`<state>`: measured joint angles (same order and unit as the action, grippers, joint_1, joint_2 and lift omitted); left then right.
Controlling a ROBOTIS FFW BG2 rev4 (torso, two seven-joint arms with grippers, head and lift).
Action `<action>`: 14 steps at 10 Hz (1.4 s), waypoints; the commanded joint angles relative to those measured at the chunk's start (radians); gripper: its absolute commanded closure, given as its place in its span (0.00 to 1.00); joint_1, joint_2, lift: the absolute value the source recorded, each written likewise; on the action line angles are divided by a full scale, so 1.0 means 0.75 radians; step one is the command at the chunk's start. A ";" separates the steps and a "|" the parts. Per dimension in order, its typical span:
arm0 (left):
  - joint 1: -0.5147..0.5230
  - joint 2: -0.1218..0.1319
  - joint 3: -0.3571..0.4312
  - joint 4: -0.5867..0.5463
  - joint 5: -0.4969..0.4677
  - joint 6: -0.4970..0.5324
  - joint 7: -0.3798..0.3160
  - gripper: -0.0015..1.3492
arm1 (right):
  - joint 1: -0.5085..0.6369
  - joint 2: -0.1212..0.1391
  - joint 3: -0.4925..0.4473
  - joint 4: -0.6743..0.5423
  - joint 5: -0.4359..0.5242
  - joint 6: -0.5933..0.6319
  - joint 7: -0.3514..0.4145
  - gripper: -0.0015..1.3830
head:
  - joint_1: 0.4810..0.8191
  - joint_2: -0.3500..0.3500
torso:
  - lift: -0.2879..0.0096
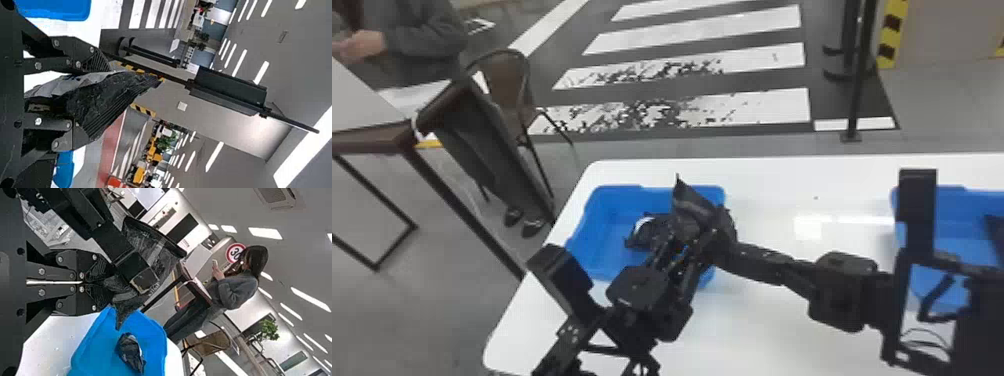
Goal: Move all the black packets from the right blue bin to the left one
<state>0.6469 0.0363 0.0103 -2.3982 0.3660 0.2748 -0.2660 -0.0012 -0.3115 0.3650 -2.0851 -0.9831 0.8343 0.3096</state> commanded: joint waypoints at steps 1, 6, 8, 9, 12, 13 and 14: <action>0.001 -0.001 0.005 -0.001 0.012 0.016 0.001 0.90 | -0.002 0.000 0.000 0.003 -0.003 -0.016 0.000 0.81 | 0.63 0.97 | 0.50; -0.110 -0.001 0.031 0.126 -0.012 -0.101 0.032 0.90 | 0.090 0.002 -0.088 0.017 -0.032 -0.042 0.039 0.02 | 0.63 0.96 | 0.50; -0.296 -0.001 0.042 0.418 -0.243 -0.304 0.099 0.90 | 0.146 0.010 -0.170 -0.003 -0.024 -0.042 0.043 0.08 | 0.63 0.95 | 0.50; -0.398 -0.001 0.058 0.588 -0.411 -0.403 0.148 0.90 | 0.155 0.012 -0.199 -0.013 -0.013 -0.042 0.043 0.08 | 0.63 0.95 | 0.50; -0.476 -0.003 0.154 0.771 -0.632 -0.370 0.154 0.01 | 0.168 0.014 -0.306 -0.046 0.085 -0.042 0.043 0.08 | 0.63 0.96 | 0.50; -0.450 -0.007 0.188 0.768 -0.554 -0.416 0.091 0.06 | 0.175 0.021 -0.367 -0.062 0.157 -0.042 0.043 0.08 | 0.63 0.95 | 0.50; -0.395 -0.009 0.180 0.722 -0.435 -0.517 0.054 0.16 | 0.175 0.031 -0.436 -0.055 0.298 -0.042 0.041 0.08 | 0.63 0.93 | 0.50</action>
<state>0.3267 0.0308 0.1451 -1.8386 -0.0137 -0.0698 -0.2216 0.1302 -0.2930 0.0701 -2.1275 -0.8223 0.8025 0.3414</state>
